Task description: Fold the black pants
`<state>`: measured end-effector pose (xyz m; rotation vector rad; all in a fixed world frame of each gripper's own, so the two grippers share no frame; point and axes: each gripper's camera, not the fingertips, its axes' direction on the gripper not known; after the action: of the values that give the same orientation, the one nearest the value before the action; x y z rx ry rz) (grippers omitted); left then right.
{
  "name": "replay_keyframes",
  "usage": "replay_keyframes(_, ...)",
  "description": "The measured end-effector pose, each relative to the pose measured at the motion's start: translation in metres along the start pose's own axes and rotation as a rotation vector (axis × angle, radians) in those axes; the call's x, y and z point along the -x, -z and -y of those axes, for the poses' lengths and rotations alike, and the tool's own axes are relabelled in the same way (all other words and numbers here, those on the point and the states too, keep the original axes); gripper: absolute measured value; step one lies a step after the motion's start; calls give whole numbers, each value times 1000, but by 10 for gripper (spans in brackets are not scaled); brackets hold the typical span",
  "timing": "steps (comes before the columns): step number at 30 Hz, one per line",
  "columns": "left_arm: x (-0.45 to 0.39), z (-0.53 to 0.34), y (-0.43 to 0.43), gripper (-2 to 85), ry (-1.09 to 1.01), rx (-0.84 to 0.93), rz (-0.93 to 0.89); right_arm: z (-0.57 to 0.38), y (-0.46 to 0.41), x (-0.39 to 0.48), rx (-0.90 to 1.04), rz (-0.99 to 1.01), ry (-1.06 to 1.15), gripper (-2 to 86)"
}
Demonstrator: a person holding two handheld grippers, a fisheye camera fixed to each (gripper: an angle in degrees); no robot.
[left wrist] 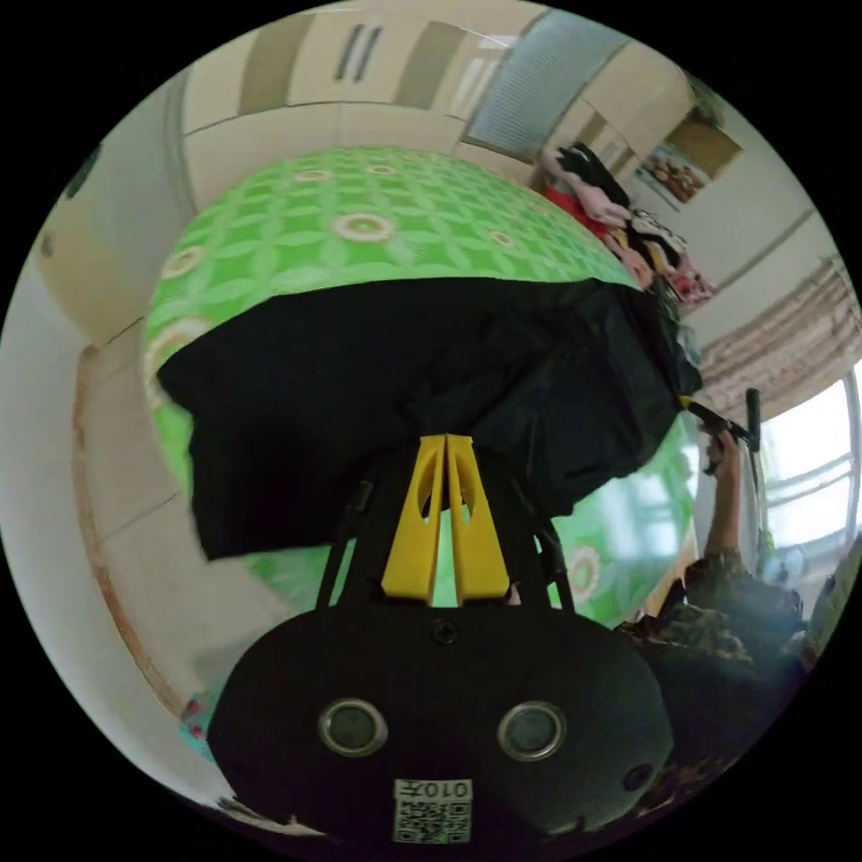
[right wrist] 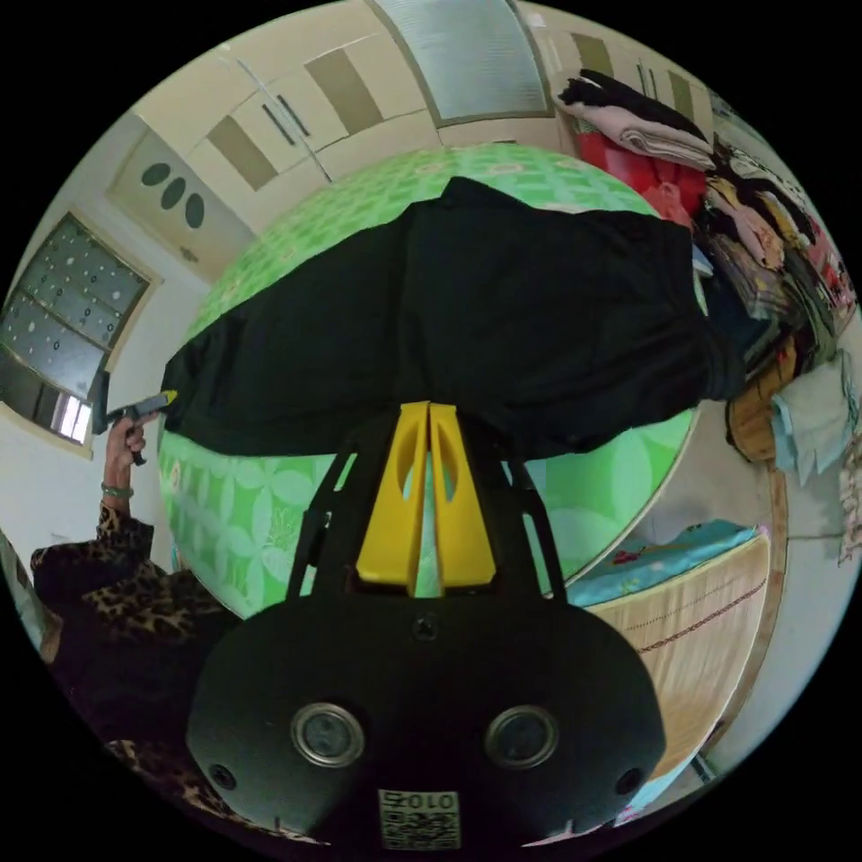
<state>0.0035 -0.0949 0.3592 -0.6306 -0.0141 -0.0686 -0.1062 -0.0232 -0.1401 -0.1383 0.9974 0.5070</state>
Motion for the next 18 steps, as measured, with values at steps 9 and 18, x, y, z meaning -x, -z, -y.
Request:
replay_keyframes(9, 66, -100, 52, -3, 195, -133, -13, -59, 35, 39, -52, 92, -15, 21)
replay_keyframes(18, 84, -199, 71, 11, 293, -278, -359, -132, 29, -5, -149, 492, -313, 53)
